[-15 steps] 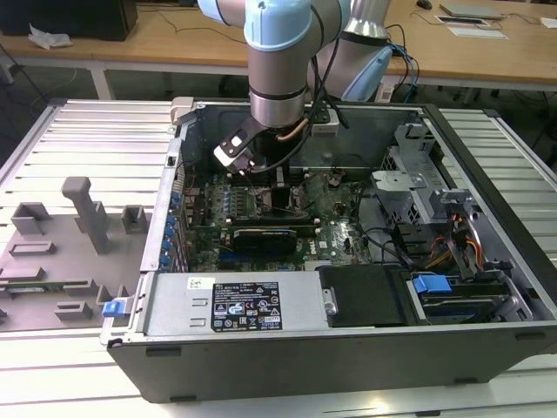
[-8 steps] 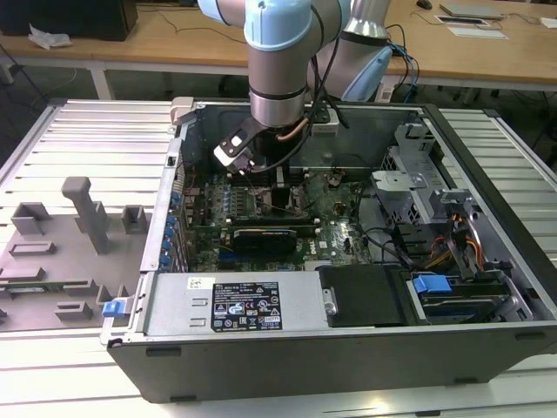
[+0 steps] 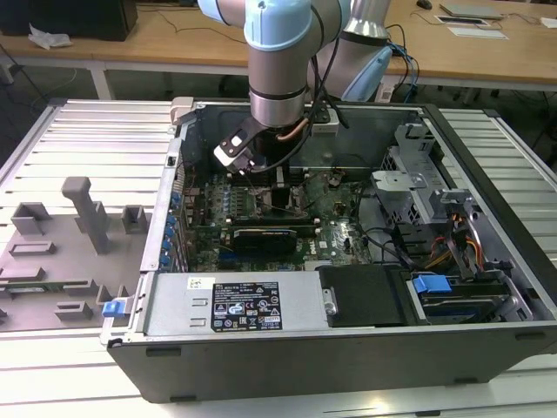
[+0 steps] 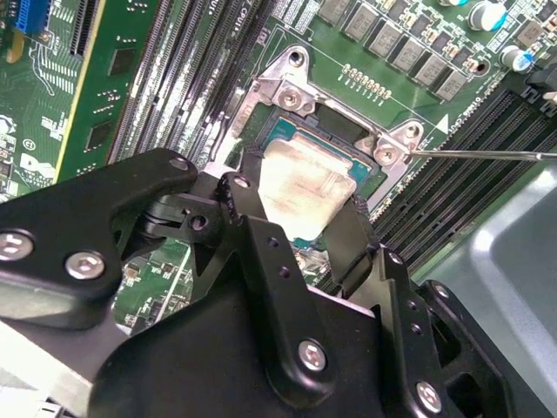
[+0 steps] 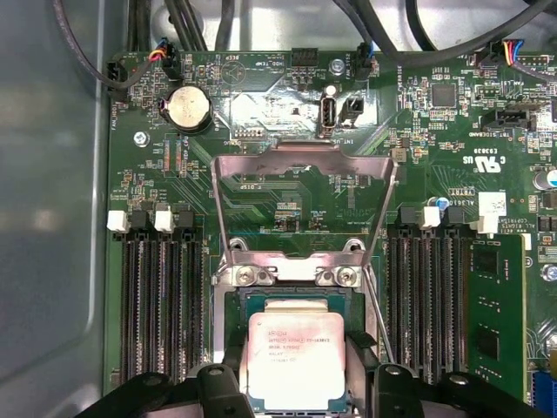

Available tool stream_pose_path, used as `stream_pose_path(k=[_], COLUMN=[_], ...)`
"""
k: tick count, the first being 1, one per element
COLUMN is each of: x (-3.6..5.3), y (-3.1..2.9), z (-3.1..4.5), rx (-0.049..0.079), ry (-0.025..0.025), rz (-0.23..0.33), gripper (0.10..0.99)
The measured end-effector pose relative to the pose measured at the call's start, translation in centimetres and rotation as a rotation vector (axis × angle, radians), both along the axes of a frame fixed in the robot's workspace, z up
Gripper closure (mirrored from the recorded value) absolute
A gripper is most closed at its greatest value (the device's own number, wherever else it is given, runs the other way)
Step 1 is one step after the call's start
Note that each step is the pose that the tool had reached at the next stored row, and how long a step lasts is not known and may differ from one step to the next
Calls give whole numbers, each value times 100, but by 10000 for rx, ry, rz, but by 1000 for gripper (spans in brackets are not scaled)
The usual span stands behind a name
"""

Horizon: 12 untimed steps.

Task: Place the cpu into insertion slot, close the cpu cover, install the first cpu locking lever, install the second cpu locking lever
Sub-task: 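Place the cpu into insertion slot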

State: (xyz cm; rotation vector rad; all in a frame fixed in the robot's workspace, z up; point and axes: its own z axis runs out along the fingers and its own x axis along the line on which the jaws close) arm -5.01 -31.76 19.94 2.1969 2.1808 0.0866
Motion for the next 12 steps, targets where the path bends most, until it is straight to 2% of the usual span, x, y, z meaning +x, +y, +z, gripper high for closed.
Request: stream_pose_path(k=[1, 5, 6, 7, 12], x=[0, 0, 0, 0, 0], y=[0, 0, 0, 0, 0], z=[0, 32, 48, 95, 99], rx=[0, -1, 0, 1, 47], ry=[0, 1, 0, 1, 0], rz=[0, 0, -1, 0, 0], gripper=[478, 478, 478, 478, 478])
